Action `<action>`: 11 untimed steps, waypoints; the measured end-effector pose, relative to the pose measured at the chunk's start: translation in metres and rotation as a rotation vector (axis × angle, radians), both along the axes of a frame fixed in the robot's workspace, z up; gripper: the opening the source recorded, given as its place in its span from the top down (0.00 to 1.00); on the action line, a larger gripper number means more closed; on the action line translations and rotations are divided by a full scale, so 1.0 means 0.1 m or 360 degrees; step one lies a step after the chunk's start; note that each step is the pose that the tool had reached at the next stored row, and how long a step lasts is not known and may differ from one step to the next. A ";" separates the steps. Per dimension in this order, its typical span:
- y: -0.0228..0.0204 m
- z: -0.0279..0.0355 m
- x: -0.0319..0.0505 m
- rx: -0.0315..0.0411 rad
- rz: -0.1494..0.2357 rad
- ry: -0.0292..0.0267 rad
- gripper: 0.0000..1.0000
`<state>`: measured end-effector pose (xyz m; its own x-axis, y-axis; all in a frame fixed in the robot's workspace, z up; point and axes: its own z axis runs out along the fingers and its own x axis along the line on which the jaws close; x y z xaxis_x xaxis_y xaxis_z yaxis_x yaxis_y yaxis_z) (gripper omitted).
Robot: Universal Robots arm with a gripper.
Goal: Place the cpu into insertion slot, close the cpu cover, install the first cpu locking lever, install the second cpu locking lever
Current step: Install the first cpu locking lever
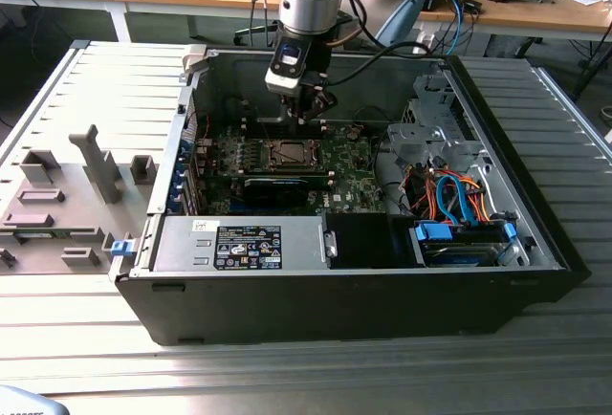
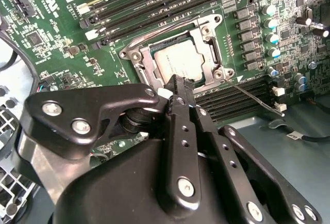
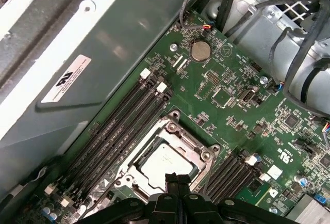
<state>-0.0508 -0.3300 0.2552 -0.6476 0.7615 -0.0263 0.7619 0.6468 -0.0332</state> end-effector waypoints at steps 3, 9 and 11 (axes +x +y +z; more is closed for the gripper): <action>0.000 0.000 0.000 0.0000 0.0037 0.00001 0.89; 0.000 0.000 0.000 0.0000 0.0093 0.00000 0.89; 0.000 0.000 0.000 0.0000 0.0124 0.00000 0.89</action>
